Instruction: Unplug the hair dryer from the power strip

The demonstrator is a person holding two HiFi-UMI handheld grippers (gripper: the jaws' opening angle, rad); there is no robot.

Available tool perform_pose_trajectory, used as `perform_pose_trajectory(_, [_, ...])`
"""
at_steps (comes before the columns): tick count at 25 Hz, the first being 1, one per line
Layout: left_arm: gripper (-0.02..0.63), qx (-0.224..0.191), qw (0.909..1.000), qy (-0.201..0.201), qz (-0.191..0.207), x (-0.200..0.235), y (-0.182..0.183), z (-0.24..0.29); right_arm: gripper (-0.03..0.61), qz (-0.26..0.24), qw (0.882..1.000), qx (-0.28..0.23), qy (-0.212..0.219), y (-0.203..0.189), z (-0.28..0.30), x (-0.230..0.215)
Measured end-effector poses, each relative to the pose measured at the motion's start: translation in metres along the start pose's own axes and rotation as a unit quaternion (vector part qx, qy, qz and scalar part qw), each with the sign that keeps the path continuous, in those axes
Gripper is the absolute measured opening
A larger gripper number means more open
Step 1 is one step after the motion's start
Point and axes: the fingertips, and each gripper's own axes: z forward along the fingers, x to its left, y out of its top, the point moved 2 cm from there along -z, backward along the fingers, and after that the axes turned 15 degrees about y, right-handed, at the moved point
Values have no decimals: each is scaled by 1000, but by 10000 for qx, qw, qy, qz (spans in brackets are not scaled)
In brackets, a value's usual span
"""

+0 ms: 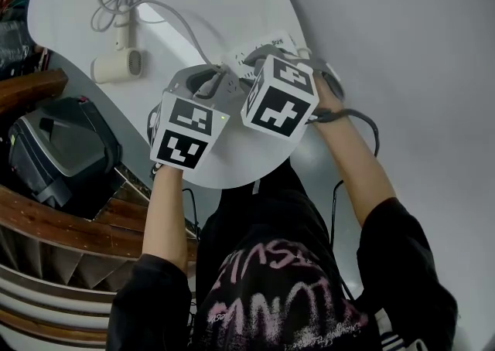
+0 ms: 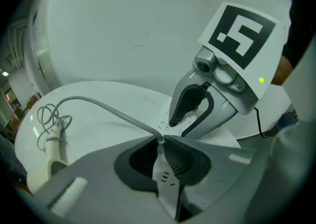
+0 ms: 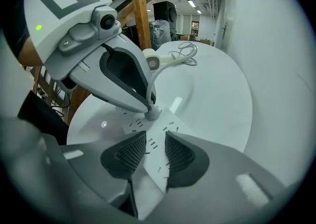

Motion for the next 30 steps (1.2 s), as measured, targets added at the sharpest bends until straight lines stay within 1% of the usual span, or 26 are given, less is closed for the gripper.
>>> perform_pose_trajectory(2, [49, 10, 9999, -20, -129, 2, 0, 0, 162, 56, 9999, -101, 37, 0, 0, 3])
perform_pose_trajectory(3, [49, 13, 10000, -10, -74, 1, 1, -1, 179, 93, 9998, -145, 50, 0, 0, 4])
perform_pose_trajectory(4, [48, 15, 10000, 9, 65, 0, 1, -1, 205, 115, 9998, -170, 53, 1, 0, 4])
perform_pose_trajectory(6, [48, 30, 9993, 37, 370, -3, 1, -1, 185, 118, 9997, -186, 46, 1, 0, 3])
perform_pose_trajectory(7, [48, 36, 9991, 32, 429, -4, 1, -1, 165, 124, 9998, -176, 47, 1, 0, 2])
perform_pose_trajectory(11, [48, 24, 9996, 1, 289, -4, 1, -2, 163, 81, 10000, -40, 15, 0, -1, 2])
perform_pose_trajectory(15, [48, 17, 9981, 85, 617, -6, 1, -3, 164, 106, 9999, -14, 12, 0, 0, 2])
perform_pose_trajectory(16, [48, 17, 9980, 86, 623, -6, 1, -3, 164, 109, 9999, -2, 13, 1, 0, 2])
perform_pose_trajectory(19, [48, 14, 9995, 18, 305, -2, 1, -2, 164, 131, 9999, -41, 10, 1, -1, 1])
perform_pose_trajectory(20, [48, 10, 9995, 21, 314, -2, 2, -3, 164, 149, 9999, -48, 10, 1, 0, 2])
perform_pose_trajectory(23, [48, 0, 9975, 71, 704, -5, 2, -4, 163, 156, 9999, 1, 28, 1, -1, 2])
perform_pose_trajectory(24, [48, 2, 9973, 61, 734, -6, 2, -4, 163, 144, 9999, 12, 34, 1, -1, 2])
perform_pose_trajectory(25, [48, 0, 9978, 34, 660, -6, 1, -4, 163, 137, 9999, 6, 35, 1, -1, 2])
perform_pose_trajectory(27, [48, -6, 9995, -28, 302, -2, 1, -3, 163, 146, 9999, -30, 18, 1, -1, 2])
perform_pose_trajectory(28, [48, -8, 9998, -35, 193, 0, 2, -3, 163, 161, 9999, -44, 12, 1, -1, 2])
perform_pose_trajectory(29, [48, -10, 9997, -14, 247, 0, 2, -3, 163, 176, 9998, -46, 16, 2, -1, 2])
perform_pose_trajectory(30, [48, -13, 9990, 29, 457, -2, 2, -4, 163, 184, 9998, -37, 27, 2, -1, 2])
